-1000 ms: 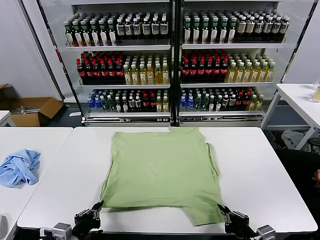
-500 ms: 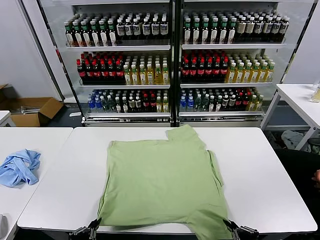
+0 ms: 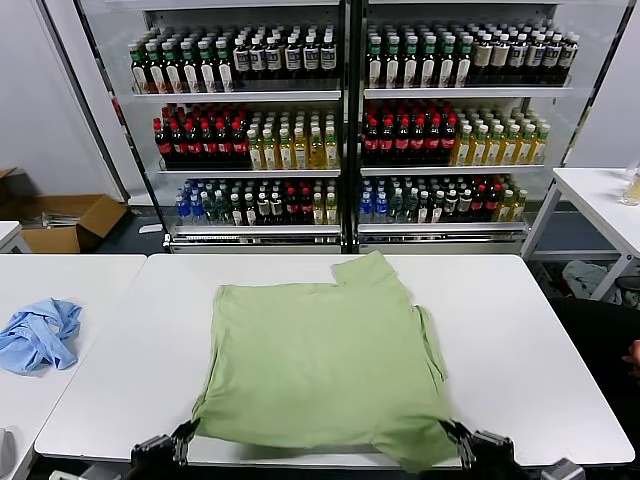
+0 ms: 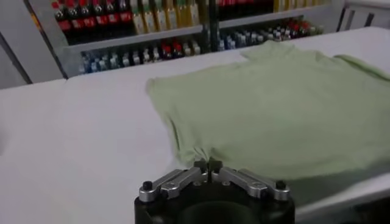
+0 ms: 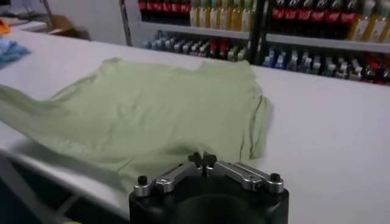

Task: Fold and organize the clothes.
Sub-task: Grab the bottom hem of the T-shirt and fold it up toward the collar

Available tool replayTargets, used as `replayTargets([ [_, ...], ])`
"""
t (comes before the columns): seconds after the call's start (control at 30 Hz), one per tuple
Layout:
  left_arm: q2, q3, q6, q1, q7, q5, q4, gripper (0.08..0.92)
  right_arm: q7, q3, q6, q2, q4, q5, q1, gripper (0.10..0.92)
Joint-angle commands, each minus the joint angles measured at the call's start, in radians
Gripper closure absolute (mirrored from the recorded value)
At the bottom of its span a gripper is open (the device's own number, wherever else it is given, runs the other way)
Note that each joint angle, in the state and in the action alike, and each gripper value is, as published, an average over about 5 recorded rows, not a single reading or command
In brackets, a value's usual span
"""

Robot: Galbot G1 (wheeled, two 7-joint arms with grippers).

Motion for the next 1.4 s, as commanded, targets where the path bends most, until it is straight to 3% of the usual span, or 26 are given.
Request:
replayTargets([
  [0.03,0.008,0.012,-0.057,-0.261,0.041,-0.135,0.170,0.916,0.054,-0.151,-0.035,0.000,-0.106,0.033,0.310,0.919],
  [0.6,-0.029,0.103,-0.087,-0.416,0.092,-0.119,0.392,0.916,0.083,-0.381,-0.032,0.106,-0.295,-0.089,0.547,0.919],
  [1.4,-0.032,0.191,-0.111,-0.573,0.139,-0.055,0.560,0.916,0.078,-0.426,-0.032,0.163,-0.427,-0.151,0.603,0.919],
])
